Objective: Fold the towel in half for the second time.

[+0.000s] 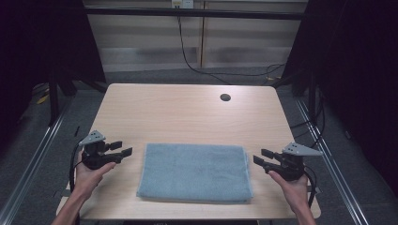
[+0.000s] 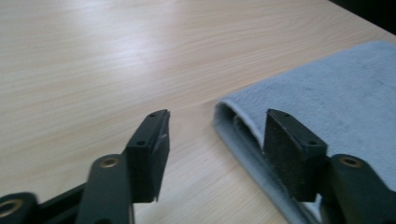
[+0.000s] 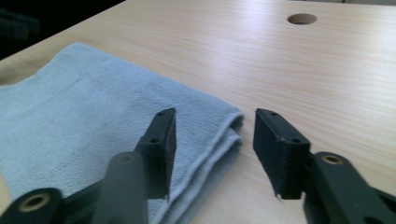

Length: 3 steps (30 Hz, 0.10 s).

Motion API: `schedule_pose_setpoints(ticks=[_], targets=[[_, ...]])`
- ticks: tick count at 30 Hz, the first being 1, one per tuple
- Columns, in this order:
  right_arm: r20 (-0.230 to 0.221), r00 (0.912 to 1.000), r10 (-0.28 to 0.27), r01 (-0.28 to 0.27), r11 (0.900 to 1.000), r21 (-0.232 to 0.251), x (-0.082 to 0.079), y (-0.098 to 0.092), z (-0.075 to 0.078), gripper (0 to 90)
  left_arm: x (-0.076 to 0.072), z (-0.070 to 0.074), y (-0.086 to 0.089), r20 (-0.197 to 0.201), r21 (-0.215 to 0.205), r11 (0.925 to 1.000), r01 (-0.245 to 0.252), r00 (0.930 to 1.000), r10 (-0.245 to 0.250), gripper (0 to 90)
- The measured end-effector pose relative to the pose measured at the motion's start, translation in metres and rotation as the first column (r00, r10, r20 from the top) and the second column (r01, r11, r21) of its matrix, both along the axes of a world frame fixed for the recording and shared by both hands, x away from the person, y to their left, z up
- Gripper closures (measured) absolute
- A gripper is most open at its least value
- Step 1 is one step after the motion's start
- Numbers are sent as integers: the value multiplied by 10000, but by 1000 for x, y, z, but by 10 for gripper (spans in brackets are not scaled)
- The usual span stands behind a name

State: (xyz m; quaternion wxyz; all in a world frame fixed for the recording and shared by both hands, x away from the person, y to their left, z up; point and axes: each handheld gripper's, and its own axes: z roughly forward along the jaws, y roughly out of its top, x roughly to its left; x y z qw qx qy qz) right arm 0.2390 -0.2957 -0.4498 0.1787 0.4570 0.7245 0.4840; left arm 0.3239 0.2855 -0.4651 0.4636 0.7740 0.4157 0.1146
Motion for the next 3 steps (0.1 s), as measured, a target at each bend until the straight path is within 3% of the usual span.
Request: schedule_pose_setpoints(ticks=[3], targets=[[-87, 9996, -257, 258, 9996, 102, -1, -7, -4, 425, -7, -9, 2, -81, -69, 9998, 162, 9998, -163, 308]])
